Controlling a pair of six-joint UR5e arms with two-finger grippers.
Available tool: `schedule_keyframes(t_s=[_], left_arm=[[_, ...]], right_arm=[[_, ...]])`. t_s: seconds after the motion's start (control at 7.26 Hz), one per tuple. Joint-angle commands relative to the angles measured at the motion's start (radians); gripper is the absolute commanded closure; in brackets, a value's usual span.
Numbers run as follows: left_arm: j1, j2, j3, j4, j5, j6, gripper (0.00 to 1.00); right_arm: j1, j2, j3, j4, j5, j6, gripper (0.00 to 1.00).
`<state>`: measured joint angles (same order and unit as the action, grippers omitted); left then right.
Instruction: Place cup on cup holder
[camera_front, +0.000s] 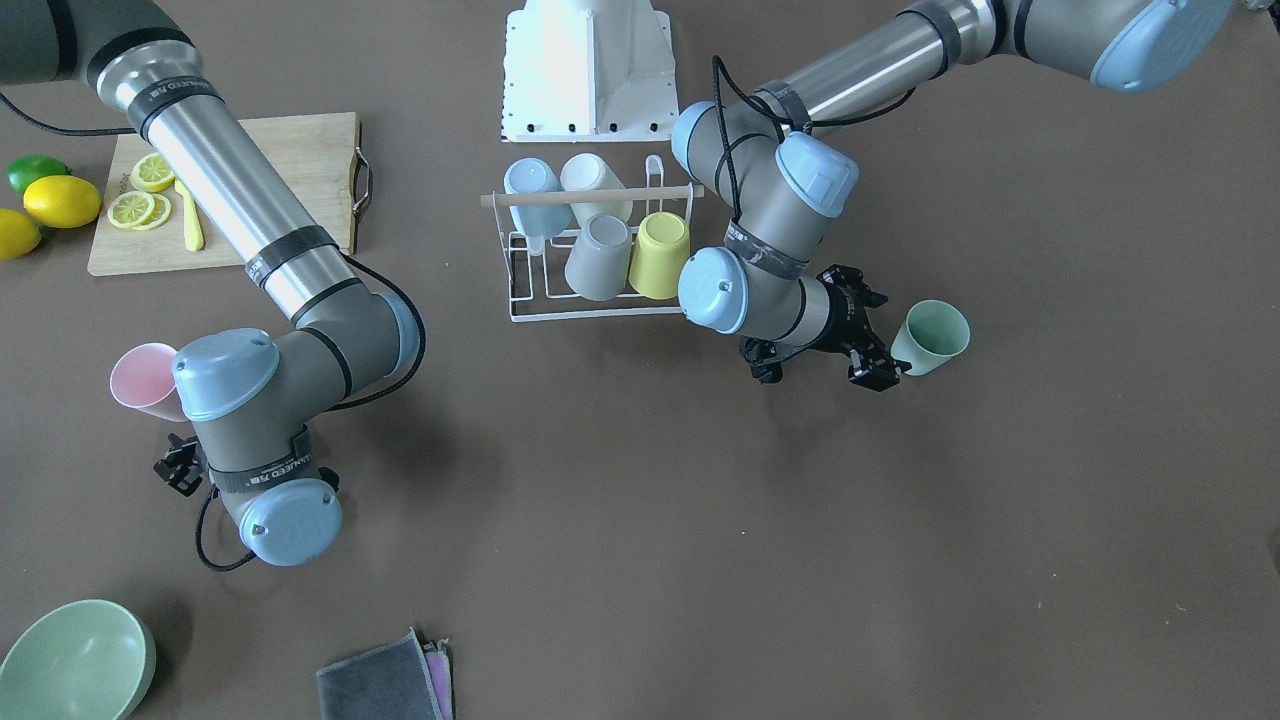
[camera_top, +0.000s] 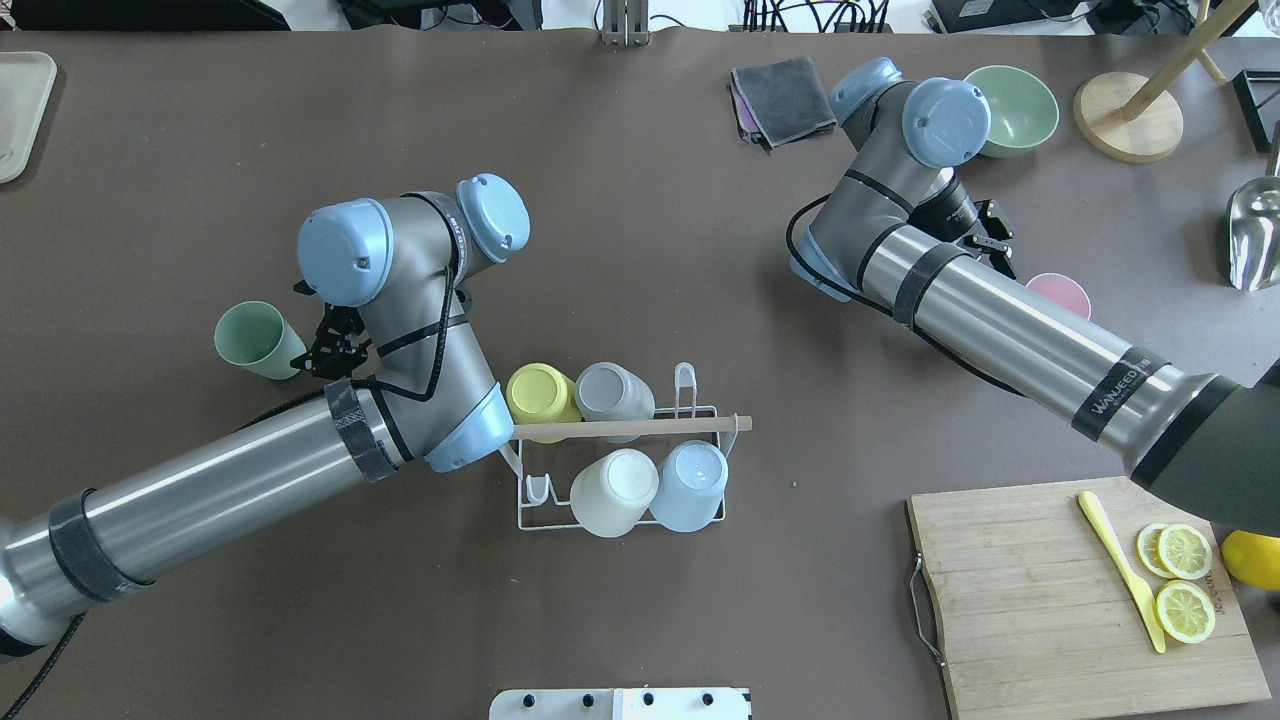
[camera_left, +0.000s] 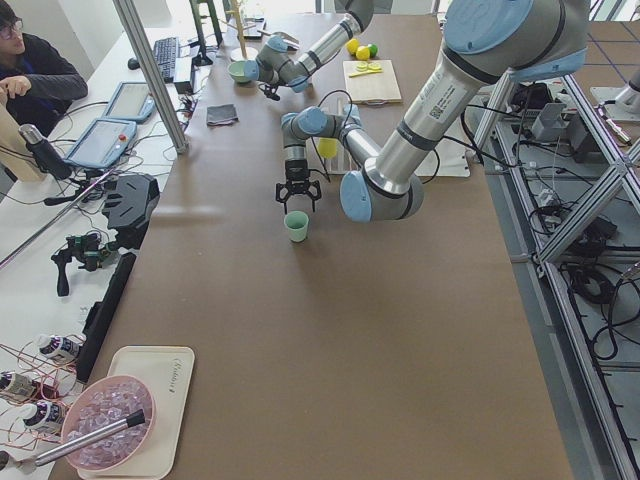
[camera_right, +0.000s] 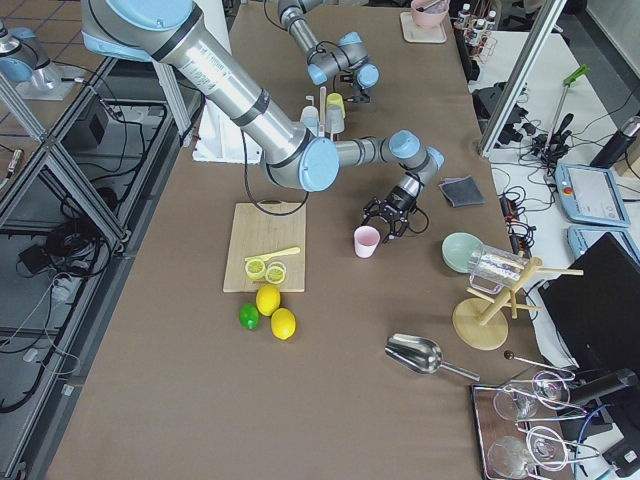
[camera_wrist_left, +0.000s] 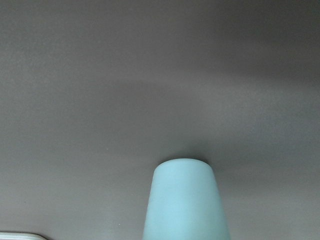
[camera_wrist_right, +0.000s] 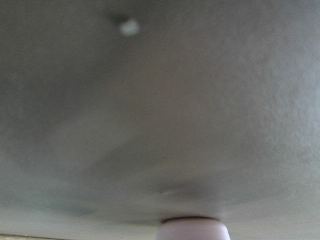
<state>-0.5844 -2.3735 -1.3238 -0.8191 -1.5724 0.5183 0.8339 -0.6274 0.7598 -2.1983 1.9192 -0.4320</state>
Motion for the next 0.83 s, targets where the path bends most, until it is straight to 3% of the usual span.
schedule_keyframes(t_s=[0.0,0.69], left_arm=[[0.012,0.02,-0.002,-0.005,0.0,-0.004,0.02],[0.006,0.046,-0.003,-0.005,0.034,0.005,0.02]], right_arm=[[-0.002,0.0,-0.001,-0.001,-0.005,-0.004,0.0],[-0.003,-0.002,0.003,-0.009,-0.017,-0.017,0.0]])
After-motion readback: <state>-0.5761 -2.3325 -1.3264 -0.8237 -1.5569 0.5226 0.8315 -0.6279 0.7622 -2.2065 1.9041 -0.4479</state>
